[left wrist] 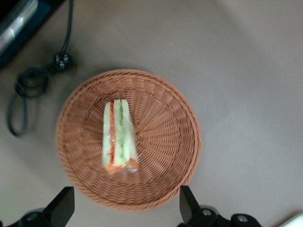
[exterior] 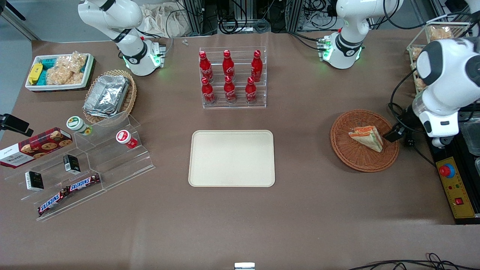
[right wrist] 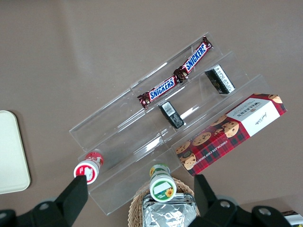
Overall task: Place sandwich from basket to tray
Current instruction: 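Lower the left gripper onto the wrapped sandwich in the basket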
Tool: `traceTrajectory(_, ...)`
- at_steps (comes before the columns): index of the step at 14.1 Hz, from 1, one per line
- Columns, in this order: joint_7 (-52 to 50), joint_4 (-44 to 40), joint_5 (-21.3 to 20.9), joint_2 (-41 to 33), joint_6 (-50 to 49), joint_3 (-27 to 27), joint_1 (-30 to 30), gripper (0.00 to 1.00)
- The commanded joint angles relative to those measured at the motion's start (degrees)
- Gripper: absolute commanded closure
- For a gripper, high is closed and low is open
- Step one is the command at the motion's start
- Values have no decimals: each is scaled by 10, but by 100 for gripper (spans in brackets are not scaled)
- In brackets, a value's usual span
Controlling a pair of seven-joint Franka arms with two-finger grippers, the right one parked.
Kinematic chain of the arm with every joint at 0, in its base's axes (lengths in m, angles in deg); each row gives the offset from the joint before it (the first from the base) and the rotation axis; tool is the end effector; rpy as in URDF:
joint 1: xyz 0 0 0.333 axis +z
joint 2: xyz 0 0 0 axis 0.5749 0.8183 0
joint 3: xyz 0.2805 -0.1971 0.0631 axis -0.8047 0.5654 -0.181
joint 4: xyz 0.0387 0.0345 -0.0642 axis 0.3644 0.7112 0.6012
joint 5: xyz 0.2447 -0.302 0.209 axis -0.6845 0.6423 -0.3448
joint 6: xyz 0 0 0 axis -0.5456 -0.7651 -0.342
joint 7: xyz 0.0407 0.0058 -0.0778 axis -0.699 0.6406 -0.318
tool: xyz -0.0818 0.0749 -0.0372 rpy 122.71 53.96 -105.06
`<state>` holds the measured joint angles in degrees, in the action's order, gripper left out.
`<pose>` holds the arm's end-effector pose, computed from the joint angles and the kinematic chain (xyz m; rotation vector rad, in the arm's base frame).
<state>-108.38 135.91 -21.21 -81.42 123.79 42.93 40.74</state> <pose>0.5727 0.0064 0.4109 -2.7589 -1.4274 -0.0421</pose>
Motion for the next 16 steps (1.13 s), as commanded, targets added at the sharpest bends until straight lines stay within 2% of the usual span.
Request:
traceTrajectory(1,-142,32,-7,24,39,2,4,0)
traceTrajectory(7,-289,35,-7,105,81,1,17,0)
traceTrajectory(16,-298,73,-8,93,92,1,17,0)
